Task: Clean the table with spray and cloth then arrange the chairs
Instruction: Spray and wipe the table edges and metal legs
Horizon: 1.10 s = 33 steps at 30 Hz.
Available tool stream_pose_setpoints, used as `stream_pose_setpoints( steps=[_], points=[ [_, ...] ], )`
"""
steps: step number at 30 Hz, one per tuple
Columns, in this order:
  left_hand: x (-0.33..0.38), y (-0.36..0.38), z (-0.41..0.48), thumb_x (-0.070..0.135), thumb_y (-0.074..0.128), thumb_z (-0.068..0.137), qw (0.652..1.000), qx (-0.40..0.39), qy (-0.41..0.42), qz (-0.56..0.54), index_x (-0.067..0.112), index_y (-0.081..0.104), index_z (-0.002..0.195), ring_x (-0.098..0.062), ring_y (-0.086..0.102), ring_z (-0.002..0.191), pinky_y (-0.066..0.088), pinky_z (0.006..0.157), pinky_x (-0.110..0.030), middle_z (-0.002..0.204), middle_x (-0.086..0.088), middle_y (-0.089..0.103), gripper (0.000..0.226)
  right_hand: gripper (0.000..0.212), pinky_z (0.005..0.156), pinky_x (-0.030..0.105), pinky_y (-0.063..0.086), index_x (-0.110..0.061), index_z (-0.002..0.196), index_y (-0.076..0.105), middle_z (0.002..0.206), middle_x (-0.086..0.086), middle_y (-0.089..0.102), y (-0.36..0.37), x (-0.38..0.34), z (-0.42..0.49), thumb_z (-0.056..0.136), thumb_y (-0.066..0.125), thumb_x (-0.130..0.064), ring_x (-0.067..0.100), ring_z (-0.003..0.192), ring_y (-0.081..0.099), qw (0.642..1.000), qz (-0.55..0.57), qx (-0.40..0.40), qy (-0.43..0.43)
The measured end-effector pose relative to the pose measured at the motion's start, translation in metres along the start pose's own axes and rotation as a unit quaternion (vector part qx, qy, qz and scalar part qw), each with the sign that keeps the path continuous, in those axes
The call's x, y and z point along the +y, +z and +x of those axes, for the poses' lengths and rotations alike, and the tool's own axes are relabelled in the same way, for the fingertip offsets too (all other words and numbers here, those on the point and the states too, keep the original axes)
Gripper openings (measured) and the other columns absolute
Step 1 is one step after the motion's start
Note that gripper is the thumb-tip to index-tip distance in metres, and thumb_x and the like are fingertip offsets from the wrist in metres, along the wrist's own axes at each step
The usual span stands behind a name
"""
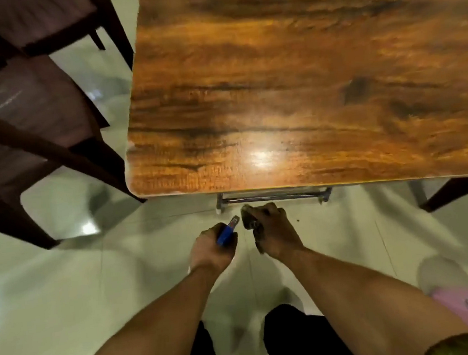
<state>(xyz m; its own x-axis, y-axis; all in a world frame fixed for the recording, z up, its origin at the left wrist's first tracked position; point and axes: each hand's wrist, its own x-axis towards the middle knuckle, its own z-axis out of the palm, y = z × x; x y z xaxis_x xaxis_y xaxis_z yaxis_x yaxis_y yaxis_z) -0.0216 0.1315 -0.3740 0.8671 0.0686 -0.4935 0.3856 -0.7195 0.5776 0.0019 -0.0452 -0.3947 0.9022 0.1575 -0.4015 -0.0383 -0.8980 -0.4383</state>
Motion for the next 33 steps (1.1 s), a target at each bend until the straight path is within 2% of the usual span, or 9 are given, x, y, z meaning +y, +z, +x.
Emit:
stream_pose_setpoints(
  steps=[2,6,9,12,14,21,26,30,33],
  points=[
    [-0.02,0.028,0.028,0.039,0.062,0.093,1.0,0.017,0.013,0.0,0.027,0.064,0.101,-0.024,0.061,0.075,0.045,0.065,-0.029,0.086,0.002,0.067,0.014,0.054,0.095,0.041,0.052,-0.033,0.143,0.049,0.129,0.003,0.044,0.029,0.017,0.026,0.093,0.055,-0.013,0.028,0.117,0.047,0.998,0.01,0.044,-0.045],
    [-0.06,0.076,0.092,0.038,0.061,0.093,0.997,0.057,0.035,-0.033,0.024,0.066,0.1,-0.028,0.065,0.079,0.056,0.072,-0.036,0.087,-0.003,0.07,0.016,0.036,0.092,0.012,0.04,-0.017,0.13,0.059,0.124,0.003,0.046,0.082,0.045,0.088,0.096,0.051,-0.01,0.022,0.114,0.048,0.993,-0.01,0.079,-0.091],
    [-0.083,0.101,0.139,0.038,0.06,0.093,0.994,0.092,0.057,-0.023,0.024,0.064,0.1,-0.03,0.065,0.079,0.056,0.072,-0.036,0.088,-0.005,0.07,0.016,0.048,0.107,0.03,0.043,-0.019,0.131,0.062,0.133,-0.002,0.048,0.109,0.06,0.129,0.087,0.052,-0.002,0.022,0.119,0.05,0.991,0.007,0.088,-0.105],
    [-0.095,0.117,0.169,0.04,0.059,0.094,0.99,0.117,0.068,-0.042,0.025,0.063,0.101,-0.027,0.065,0.078,0.056,0.072,-0.035,0.087,-0.003,0.069,0.016,0.05,0.116,0.024,0.029,-0.016,0.136,0.058,0.147,0.0,0.047,0.127,0.081,0.153,0.087,0.054,-0.003,0.024,0.133,0.044,0.988,0.021,0.104,-0.112],
    [-0.097,0.12,0.189,0.037,0.059,0.094,0.986,0.137,0.068,-0.064,0.025,0.062,0.1,-0.024,0.065,0.076,0.057,0.071,-0.035,0.084,-0.001,0.068,0.013,0.05,0.113,0.021,0.024,-0.013,0.136,0.057,0.148,0.005,0.049,0.128,0.089,0.168,0.087,0.058,-0.002,0.025,0.135,0.044,0.982,0.054,0.135,-0.118],
    [-0.076,0.113,0.225,0.023,0.064,0.09,0.951,0.23,0.111,-0.172,0.019,0.064,0.098,-0.028,0.066,0.077,0.058,0.072,-0.041,0.08,-0.003,0.067,0.009,0.032,0.091,0.025,0.049,-0.009,0.125,0.065,0.114,0.004,0.071,0.097,0.065,0.209,0.093,0.063,-0.009,0.022,0.103,0.066,0.916,0.235,0.287,-0.157],
    [-0.043,0.083,0.239,0.023,0.063,0.089,0.921,0.263,0.183,-0.22,0.02,0.058,0.085,-0.024,0.058,0.062,0.052,0.062,-0.039,0.066,0.003,0.06,0.007,0.037,0.093,0.025,0.042,-0.013,0.126,0.066,0.111,0.006,0.068,0.063,0.047,0.227,0.09,0.071,-0.022,0.021,0.11,0.055,0.877,0.16,0.406,-0.201],
    [-0.019,0.059,0.259,0.039,0.062,0.08,0.895,0.256,0.245,-0.269,0.023,0.064,0.09,-0.027,0.066,0.068,0.058,0.066,-0.046,0.074,0.0,0.068,0.019,0.041,0.1,0.028,0.044,-0.015,0.131,0.062,0.123,0.005,0.065,0.022,0.031,0.247,0.092,0.069,-0.023,0.022,0.115,0.057,0.857,0.109,0.459,-0.206],
    [-0.008,0.054,0.265,0.035,0.065,0.085,0.884,0.249,0.257,-0.301,0.025,0.064,0.088,-0.03,0.064,0.065,0.057,0.061,-0.044,0.071,-0.001,0.067,0.01,0.042,0.092,0.026,0.044,-0.017,0.129,0.065,0.123,0.006,0.062,-0.002,0.007,0.25,0.088,0.072,-0.018,0.026,0.113,0.056,0.796,0.072,0.559,-0.22]
  ],
)
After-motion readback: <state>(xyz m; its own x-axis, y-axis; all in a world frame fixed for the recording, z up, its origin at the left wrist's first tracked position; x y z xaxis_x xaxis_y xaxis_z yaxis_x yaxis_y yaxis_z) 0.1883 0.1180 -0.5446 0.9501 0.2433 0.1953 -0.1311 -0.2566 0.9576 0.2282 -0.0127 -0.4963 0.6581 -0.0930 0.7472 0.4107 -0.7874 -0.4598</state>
